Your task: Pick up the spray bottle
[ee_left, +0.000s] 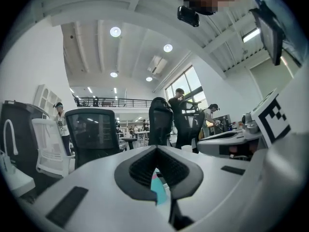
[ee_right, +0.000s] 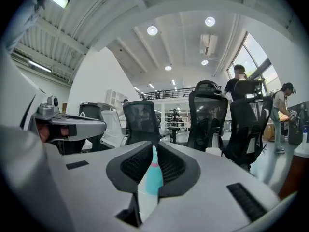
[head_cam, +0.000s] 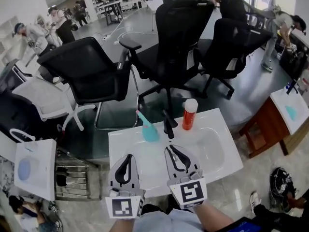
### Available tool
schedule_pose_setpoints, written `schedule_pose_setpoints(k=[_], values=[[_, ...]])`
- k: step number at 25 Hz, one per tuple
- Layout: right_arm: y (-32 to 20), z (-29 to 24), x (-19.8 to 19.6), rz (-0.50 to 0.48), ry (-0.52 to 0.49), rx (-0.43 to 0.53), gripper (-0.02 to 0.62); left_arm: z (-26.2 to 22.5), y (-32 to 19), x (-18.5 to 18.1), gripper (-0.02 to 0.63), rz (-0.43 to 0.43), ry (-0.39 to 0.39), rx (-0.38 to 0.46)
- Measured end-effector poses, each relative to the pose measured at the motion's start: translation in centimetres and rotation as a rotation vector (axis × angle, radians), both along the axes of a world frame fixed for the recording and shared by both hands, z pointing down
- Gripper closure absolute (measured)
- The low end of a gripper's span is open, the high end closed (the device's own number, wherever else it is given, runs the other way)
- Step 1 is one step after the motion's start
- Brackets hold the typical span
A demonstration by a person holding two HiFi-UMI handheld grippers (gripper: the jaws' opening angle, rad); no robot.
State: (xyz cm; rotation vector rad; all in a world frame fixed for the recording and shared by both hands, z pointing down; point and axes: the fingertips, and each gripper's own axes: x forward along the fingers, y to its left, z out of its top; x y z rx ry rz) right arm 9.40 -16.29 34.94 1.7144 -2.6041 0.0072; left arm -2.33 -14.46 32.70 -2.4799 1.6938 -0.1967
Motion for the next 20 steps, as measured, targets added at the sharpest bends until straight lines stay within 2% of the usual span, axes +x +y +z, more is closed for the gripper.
schedule_pose_setpoints(k=[7,15,20], values=[[-2.6,0.7,-1.8,-0.084,-0.001,-0.018,0.541,-0.7,-1.7,-1.7,0.591,-0.092,-0.001,0.011],[-5.6,2.6,-4.0,-0.126,0.026,-0.053,0.537,0.6,-4.1,-3.4,0.591,-0.118,0.006,0.003],[-8.2,4.5,-5.2,-0.122,0.043,-0.092,0.521,2.1,-6.7,-5.1,0.591,-0.134,0.017,-0.033]])
